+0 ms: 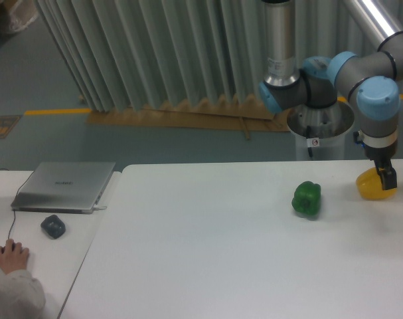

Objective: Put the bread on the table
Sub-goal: 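Open the gripper to release the yellow pepper on the table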

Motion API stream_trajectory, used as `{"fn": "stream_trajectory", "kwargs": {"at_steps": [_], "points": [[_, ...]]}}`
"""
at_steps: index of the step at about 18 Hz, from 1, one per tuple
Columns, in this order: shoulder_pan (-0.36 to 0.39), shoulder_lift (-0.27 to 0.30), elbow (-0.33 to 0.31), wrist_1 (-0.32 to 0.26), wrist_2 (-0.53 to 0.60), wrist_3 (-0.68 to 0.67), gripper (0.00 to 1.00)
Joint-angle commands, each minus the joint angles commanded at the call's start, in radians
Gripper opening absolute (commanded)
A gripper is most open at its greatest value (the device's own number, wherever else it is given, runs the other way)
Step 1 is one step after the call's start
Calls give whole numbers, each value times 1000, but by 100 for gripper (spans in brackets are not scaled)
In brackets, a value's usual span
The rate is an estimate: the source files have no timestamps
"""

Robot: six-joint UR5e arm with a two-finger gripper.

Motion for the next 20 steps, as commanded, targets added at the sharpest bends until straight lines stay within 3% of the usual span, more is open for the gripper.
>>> {"fn": "stream_trajectory", "kwargs": {"at_steps": [20], "points": [[-9, -29, -11, 25, 46, 2, 100]]}}
